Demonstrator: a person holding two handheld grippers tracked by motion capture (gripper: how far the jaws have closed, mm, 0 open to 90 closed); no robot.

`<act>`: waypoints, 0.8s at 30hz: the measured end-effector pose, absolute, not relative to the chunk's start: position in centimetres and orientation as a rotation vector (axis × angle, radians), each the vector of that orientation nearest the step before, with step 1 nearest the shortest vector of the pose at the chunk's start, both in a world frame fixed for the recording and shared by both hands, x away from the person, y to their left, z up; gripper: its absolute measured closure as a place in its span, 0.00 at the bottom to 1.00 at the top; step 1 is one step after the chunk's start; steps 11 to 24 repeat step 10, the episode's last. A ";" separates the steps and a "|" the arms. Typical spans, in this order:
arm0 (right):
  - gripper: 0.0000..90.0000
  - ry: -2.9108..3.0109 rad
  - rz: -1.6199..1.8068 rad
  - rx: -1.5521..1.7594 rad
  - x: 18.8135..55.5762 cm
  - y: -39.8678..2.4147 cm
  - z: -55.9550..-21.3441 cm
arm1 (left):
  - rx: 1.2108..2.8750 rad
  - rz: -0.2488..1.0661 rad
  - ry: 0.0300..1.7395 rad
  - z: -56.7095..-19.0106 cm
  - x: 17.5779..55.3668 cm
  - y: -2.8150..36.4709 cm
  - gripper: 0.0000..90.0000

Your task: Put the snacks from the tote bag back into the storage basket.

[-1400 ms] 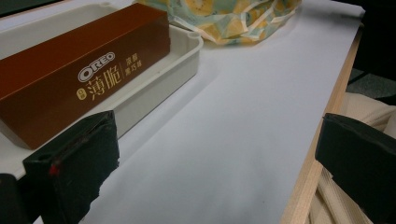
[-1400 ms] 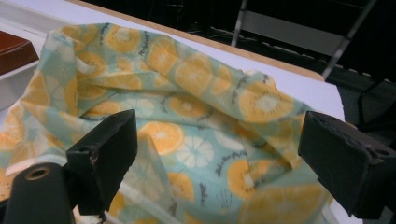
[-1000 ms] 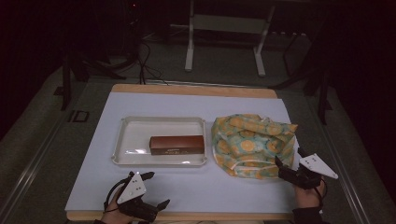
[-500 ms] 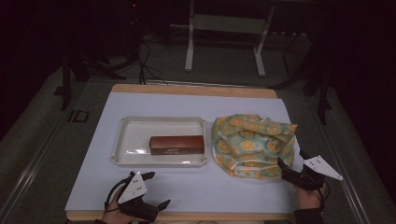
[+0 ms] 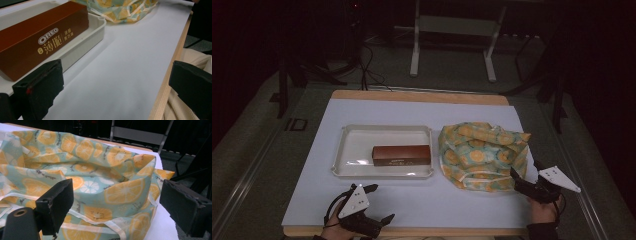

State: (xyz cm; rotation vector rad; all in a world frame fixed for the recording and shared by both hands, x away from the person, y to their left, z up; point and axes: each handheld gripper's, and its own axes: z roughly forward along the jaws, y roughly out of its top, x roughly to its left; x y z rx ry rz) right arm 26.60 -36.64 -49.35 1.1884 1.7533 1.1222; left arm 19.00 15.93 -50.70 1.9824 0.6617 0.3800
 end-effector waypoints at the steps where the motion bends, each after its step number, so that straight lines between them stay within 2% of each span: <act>1: 0.13 1.752 1.120 1.189 26.6 -36.7 -49.4 | 1.982 0.380 0.662 -50.7 19.0 15.9 0.00; 24: 0.14 1.759 1.089 1.214 26.9 -36.7 -49.6 | 1.983 0.379 0.664 -50.7 19.0 15.9 0.00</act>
